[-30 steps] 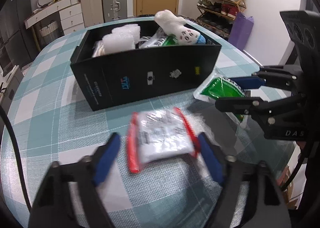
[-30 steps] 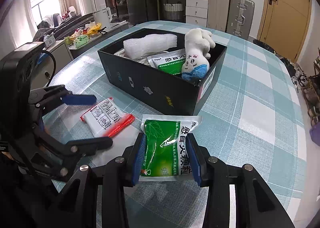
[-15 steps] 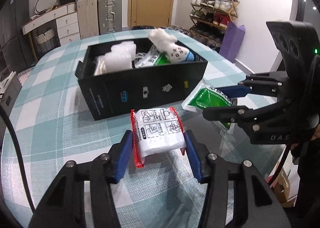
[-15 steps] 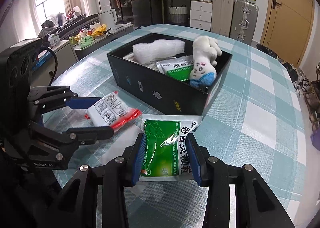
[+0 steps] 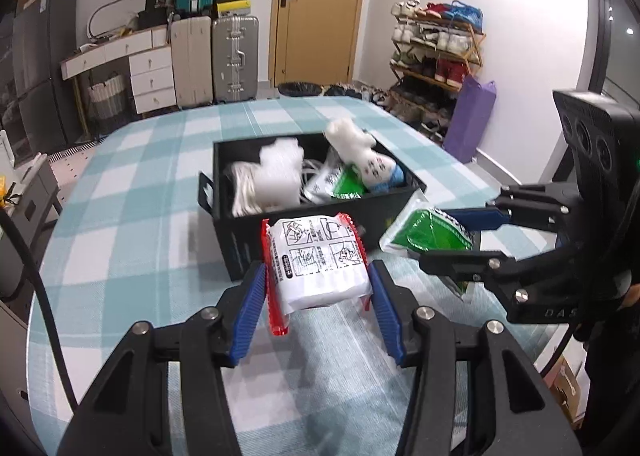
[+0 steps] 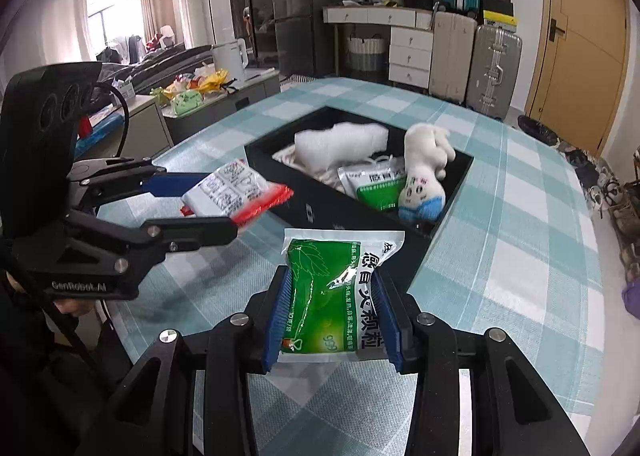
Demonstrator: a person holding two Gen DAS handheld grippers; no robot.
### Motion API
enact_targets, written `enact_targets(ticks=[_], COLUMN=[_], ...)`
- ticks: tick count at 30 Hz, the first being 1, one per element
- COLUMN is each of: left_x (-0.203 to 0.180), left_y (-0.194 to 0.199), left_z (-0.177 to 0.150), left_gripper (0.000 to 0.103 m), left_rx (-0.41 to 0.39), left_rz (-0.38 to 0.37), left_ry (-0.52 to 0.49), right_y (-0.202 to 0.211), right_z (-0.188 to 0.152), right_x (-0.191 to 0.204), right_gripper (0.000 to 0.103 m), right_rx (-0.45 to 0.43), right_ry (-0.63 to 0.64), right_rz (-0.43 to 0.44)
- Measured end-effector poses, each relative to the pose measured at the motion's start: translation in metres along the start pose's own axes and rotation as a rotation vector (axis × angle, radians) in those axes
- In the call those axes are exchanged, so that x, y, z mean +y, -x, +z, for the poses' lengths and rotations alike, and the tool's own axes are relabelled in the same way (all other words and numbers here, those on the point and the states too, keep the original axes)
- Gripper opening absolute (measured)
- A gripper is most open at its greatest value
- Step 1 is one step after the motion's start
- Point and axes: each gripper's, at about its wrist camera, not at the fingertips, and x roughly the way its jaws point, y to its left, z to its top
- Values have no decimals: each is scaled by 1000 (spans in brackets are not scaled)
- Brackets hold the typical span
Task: Organize soft objects
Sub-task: 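Carry the white packet and green sachet over the black box with both tools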
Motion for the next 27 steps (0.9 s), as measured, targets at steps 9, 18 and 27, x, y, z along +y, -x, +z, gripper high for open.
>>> enact_targets(ticks=[9, 18, 27], left_x=[15, 30, 38], left_y=[6, -4, -17], left_z=[21, 40, 54], left_gripper=[51, 51, 51], left_rx=[-64, -88, -96], left_rz=[37, 50, 62], left_ry=[1, 13, 18], right_y=[8, 5, -6], right_z=[18, 39, 58], right_x=[5, -6, -22], right_gripper=[41, 41, 41], right_rx=[-62, -99, -152], right_ry=[4, -30, -82], right_rz=[-26, -48, -44])
